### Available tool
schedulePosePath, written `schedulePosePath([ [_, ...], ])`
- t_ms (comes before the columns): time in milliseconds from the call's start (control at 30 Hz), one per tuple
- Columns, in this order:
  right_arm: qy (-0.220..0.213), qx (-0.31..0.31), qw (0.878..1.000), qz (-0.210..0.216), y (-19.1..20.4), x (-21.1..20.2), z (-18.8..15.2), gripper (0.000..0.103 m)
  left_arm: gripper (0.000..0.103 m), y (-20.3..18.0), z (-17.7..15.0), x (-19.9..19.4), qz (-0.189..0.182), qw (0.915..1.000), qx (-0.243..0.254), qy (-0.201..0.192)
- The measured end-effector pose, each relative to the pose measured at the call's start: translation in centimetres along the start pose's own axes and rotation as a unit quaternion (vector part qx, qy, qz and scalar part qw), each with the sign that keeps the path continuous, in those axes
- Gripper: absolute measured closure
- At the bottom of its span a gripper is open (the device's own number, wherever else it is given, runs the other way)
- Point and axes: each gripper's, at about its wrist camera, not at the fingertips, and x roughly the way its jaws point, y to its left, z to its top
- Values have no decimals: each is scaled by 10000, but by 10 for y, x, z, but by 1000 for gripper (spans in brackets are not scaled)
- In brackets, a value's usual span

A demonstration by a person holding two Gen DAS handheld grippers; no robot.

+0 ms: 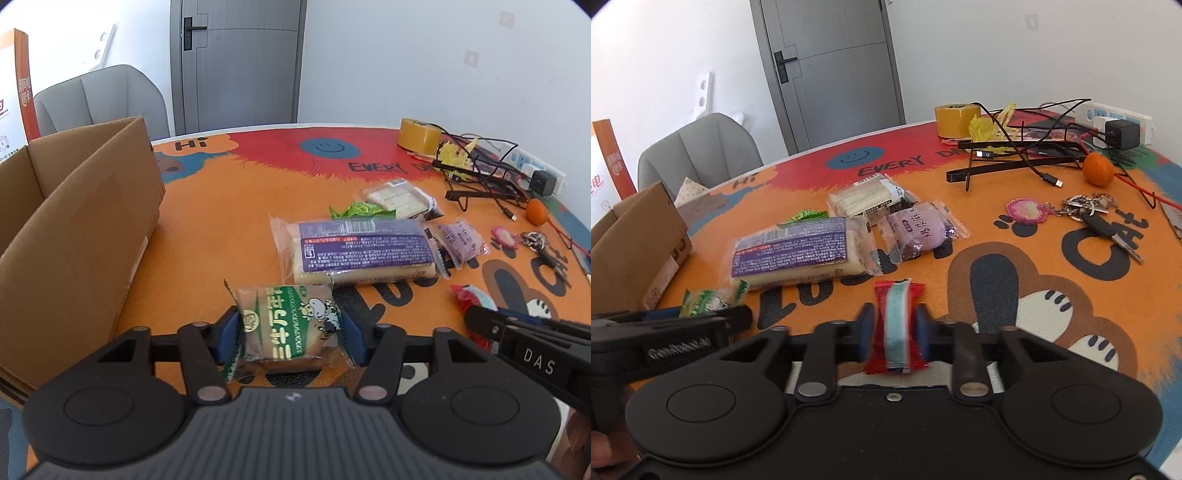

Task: Organize snacks
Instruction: 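Carry the bread packet in the left tool and red candy in the right tool to the box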

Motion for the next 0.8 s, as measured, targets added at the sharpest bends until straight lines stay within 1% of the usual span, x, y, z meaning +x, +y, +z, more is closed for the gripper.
schedulePosePath([
  [100,-20,48,10000,58,2,-4,0,82,51,5,1,-5,-127,9999,-100,5],
  [300,-184,40,9998,108,12,-16,5,82,51,10,6,-21,-224,9995,-141,-195],
  [800,-571,42,9976,400,39,-40,26,82,51,35,28,-66,-361,9966,-286,-689],
])
